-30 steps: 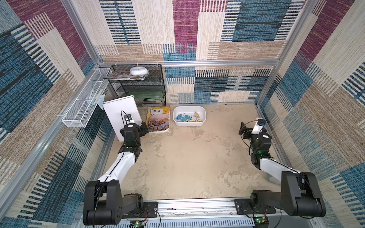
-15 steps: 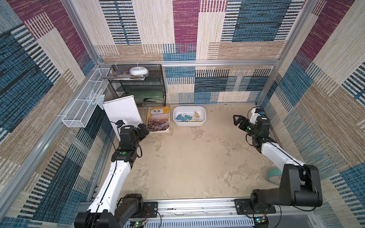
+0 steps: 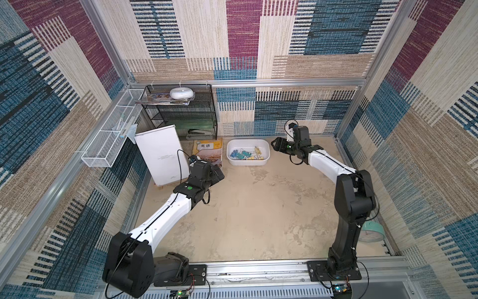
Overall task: Take out the binder clips from the storage box
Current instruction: Move the storage box to the center of the board.
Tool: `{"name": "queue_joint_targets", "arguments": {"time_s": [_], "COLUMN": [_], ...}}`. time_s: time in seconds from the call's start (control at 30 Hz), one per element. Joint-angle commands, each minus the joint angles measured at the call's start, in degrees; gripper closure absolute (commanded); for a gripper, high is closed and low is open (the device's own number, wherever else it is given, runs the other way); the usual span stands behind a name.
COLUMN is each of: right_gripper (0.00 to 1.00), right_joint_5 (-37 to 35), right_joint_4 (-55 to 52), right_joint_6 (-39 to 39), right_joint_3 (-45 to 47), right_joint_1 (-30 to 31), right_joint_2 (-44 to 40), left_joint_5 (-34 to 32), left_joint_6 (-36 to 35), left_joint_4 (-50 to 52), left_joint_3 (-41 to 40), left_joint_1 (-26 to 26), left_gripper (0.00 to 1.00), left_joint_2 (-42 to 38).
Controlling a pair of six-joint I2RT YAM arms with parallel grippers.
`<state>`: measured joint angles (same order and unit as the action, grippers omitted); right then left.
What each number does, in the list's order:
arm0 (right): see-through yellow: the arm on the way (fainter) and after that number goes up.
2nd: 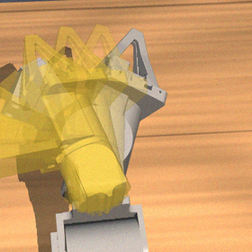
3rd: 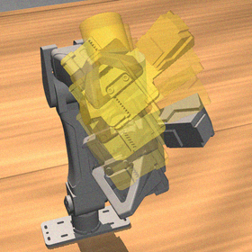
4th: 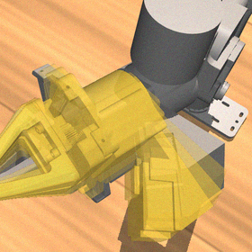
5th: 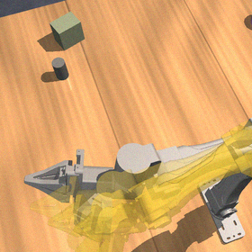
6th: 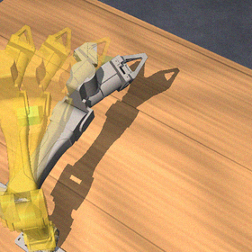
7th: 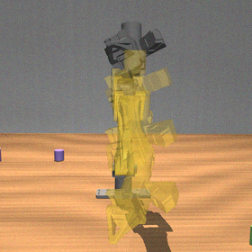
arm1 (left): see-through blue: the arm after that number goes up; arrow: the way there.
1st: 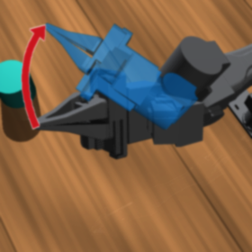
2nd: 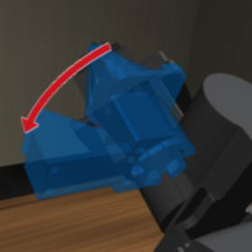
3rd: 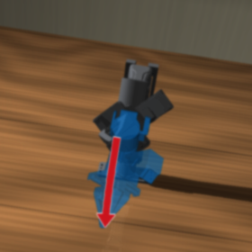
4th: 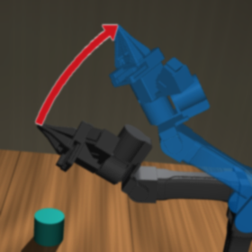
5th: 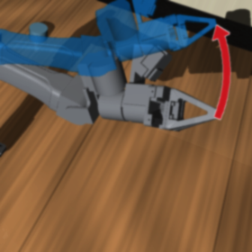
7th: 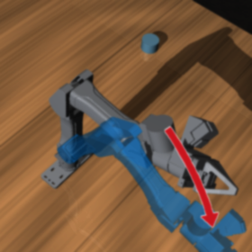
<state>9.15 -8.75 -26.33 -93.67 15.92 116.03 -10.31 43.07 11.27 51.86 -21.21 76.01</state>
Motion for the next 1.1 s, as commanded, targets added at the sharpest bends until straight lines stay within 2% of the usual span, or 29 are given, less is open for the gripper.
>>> {"name": "queue_joint_targets", "arguments": {"time_s": [0.0, 0.2, 0.47, 0.7, 0.9, 1.07], "right_gripper": [0.35, 0.53, 0.66, 0.74, 0.88, 1.0], "right_joint_5": [-8.9, -10.9, -13.2, -13.5, -14.0, -14.3], "right_joint_4": [-12.9, -17.5, -24.3, -24.6, -25.2, -23.9], "right_joint_6": [2.6, 1.7, 1.3, 1.1, 1.9, 2.8], "right_joint_3": [-9.4, -21.0, -35.5, -36.1, -35.1, -29.3], "right_joint_1": [1.3, 2.5, 3.9, 4.4, 5.5, 6.3], "right_joint_2": [6.3, 15.8, 25.3, 27.2, 26.6, 22.5], "left_joint_5": [-2.0, -0.4, -2.3, -2.4, -2.4, -2.6], "left_joint_6": [-0.3, 1.3, 1.3, 1.3, 1.3, 1.5], "left_joint_4": [0.3, -0.4, -0.2, -0.3, -0.2, -0.3], "left_joint_3": [0.7, 0.7, -0.7, -0.8, -1.0, -1.3], "left_joint_1": [-1.7, -3.2, -3.9, -3.9, -4.0, -4.0], "left_gripper": [0.01, 0.01, 0.01, 0.01, 0.01, 0.01], "left_joint_2": [3.3, 5.6, 4.3, 4.1, 3.6, 2.7]}}
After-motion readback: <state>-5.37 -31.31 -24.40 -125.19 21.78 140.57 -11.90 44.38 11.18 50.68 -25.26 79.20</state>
